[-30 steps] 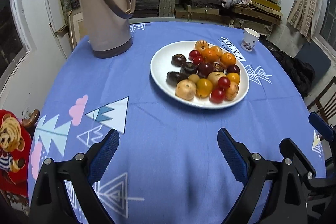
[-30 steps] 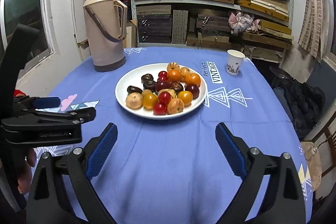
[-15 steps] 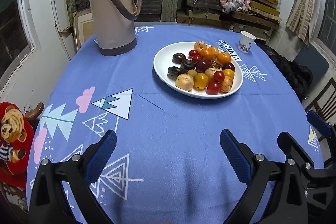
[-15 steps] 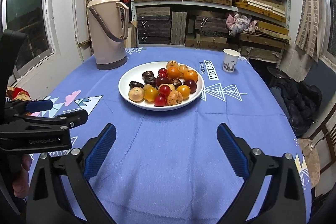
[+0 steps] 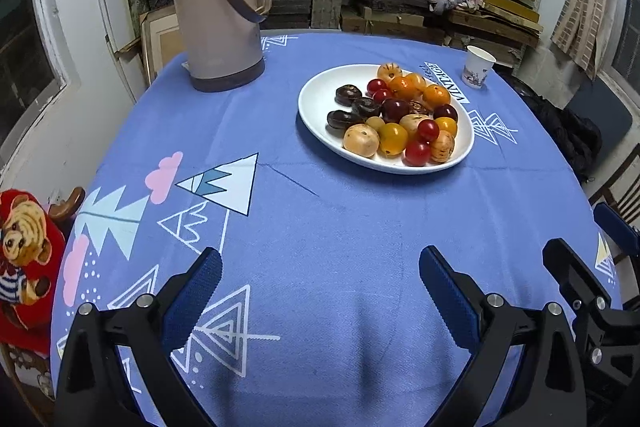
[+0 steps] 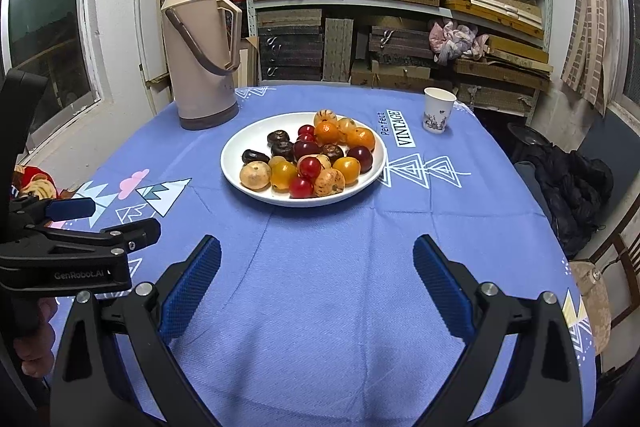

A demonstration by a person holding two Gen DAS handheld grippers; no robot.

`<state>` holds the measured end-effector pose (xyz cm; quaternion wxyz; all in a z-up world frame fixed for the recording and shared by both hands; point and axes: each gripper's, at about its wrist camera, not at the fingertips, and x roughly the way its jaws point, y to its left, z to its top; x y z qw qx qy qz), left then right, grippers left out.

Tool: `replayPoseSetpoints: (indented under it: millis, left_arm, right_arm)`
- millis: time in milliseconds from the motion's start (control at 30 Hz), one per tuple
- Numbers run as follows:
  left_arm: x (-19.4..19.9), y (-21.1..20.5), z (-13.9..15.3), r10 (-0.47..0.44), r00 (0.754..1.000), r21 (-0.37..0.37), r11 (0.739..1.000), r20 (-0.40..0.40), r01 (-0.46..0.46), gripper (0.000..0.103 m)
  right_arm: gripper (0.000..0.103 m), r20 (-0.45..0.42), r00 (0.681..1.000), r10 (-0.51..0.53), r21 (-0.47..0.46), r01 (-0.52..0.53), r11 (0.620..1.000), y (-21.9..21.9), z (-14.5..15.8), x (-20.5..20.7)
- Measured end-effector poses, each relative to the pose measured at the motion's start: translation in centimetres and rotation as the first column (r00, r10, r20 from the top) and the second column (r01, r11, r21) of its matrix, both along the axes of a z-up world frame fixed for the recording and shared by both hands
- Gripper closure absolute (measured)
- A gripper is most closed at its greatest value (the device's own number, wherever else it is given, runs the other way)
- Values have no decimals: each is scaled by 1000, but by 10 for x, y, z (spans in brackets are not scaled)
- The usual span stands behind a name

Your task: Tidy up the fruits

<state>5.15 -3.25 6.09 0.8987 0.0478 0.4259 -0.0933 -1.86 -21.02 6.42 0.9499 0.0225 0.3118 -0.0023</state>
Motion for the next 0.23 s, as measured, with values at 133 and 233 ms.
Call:
replayPoseSetpoints:
  millis: [133,233]
  left_arm:
    - [0,-3,-2,-10,1000,29,1000,0,10,3]
    - [0,-1,-3,3,1000,31,1000,-2,-3,3]
  right_arm:
    - [7,-7,1000,-5,7,5,1000,-2,-3,2]
    - [7,-13,1000,-5,12,5,1000,-4,-6,2]
